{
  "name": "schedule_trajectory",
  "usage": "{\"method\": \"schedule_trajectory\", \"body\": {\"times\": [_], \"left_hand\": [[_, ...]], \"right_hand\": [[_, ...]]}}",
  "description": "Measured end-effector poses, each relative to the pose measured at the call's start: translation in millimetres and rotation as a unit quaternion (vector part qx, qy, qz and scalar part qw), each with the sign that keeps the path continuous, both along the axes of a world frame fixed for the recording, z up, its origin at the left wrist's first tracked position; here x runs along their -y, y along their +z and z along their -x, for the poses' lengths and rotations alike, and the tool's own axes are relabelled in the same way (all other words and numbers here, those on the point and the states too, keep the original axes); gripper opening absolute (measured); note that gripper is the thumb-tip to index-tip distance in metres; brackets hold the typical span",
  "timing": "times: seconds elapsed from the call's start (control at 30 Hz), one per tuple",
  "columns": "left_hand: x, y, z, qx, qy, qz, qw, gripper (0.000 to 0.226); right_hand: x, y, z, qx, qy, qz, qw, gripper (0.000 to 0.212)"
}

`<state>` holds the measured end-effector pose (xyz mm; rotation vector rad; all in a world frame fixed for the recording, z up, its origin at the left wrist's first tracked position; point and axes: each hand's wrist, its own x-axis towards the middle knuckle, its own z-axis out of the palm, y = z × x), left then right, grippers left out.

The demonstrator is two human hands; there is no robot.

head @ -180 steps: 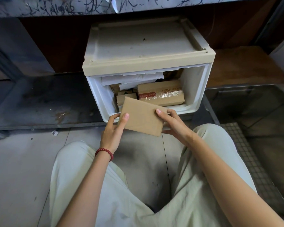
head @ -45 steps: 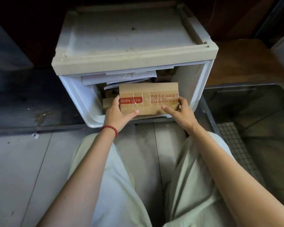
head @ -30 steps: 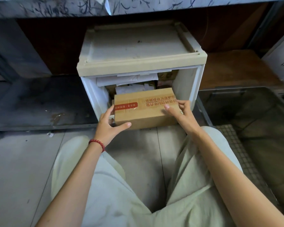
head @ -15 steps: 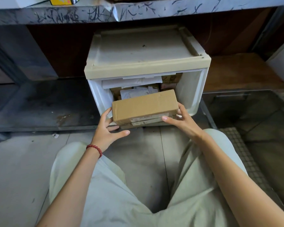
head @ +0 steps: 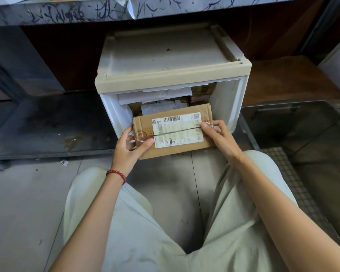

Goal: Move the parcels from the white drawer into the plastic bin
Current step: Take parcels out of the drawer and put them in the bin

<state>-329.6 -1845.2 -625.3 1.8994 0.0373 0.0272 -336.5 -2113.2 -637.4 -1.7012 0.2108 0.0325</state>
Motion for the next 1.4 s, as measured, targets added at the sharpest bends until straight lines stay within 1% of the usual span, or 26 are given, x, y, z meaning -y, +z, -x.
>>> {"method": "schedule_trajectory", "body": {"times": [0.07,0.13,0.23,0.3,0.37,0.4,0.47,0.57,0.67,0.8,0.93,1.03,1.1,1.2,1.27,1.3,1.33,1.4], "left_hand": [[5,3,-2,0.008,0.007,0.001,1.0,0.071],[10,5,-3,0.01,0.007,0.0,1.0,0.077],[20,7,-2,0.009,-0.016,-0.009,1.0,0.092],[32,13,-2,0.018,-0.034,-0.017,0.999,0.093],[49,22,-4,0.024,-0.057,-0.022,0.998,0.096],[60,27,-7,0.027,-0.071,-0.026,0.997,0.098],[85,38,-11,0.042,-0.107,-0.035,0.993,0.098],[134,49,-18,0.068,-0.17,-0.071,0.981,0.087],[186,53,-21,0.094,-0.227,-0.123,0.962,0.08],[248,49,-19,0.11,-0.302,-0.175,0.93,0.08],[292,39,-17,0.109,-0.377,-0.228,0.891,0.077],[313,27,-15,0.138,-0.386,-0.332,0.849,0.072],[323,17,-15,0.159,-0.377,-0.391,0.824,0.071],[333,-2,-21,0.182,-0.388,-0.447,0.786,0.066],[340,-14,-27,0.194,-0.404,-0.461,0.766,0.063],[343,-19,-30,0.199,-0.409,-0.461,0.762,0.061],[346,-23,-33,0.204,-0.412,-0.457,0.761,0.06],[349,-32,-39,0.213,-0.411,-0.451,0.763,0.056]], "right_hand": [[1,1,-1,-0.012,-0.002,-0.01,1.0,0.04],[1,3,-1,-0.016,-0.007,-0.014,1.0,0.045],[7,14,1,0.002,-0.034,-0.049,0.998,0.065],[17,24,3,0.017,-0.039,-0.058,0.997,0.074],[34,33,6,0.023,-0.055,-0.044,0.997,0.082],[43,38,9,0.026,-0.075,-0.037,0.996,0.081],[63,44,18,0.034,-0.124,-0.066,0.99,0.08],[100,49,39,0.049,-0.211,-0.09,0.972,0.07],[139,48,69,0.043,-0.287,-0.115,0.95,0.079],[182,35,107,0.036,-0.372,-0.133,0.918,0.069],[215,7,133,0.007,-0.437,-0.135,0.889,0.072],[226,-18,144,-0.038,-0.494,-0.13,0.859,0.069],[231,-38,146,-0.068,-0.523,-0.144,0.837,0.078],[237,-68,144,-0.111,-0.562,-0.187,0.798,0.09],[240,-87,140,-0.132,-0.576,-0.25,0.767,0.092],[242,-96,138,-0.138,-0.572,-0.29,0.755,0.089],[241,-102,136,-0.143,-0.564,-0.324,0.746,0.083],[238,-111,131,-0.156,-0.536,-0.377,0.739,0.066]]}}
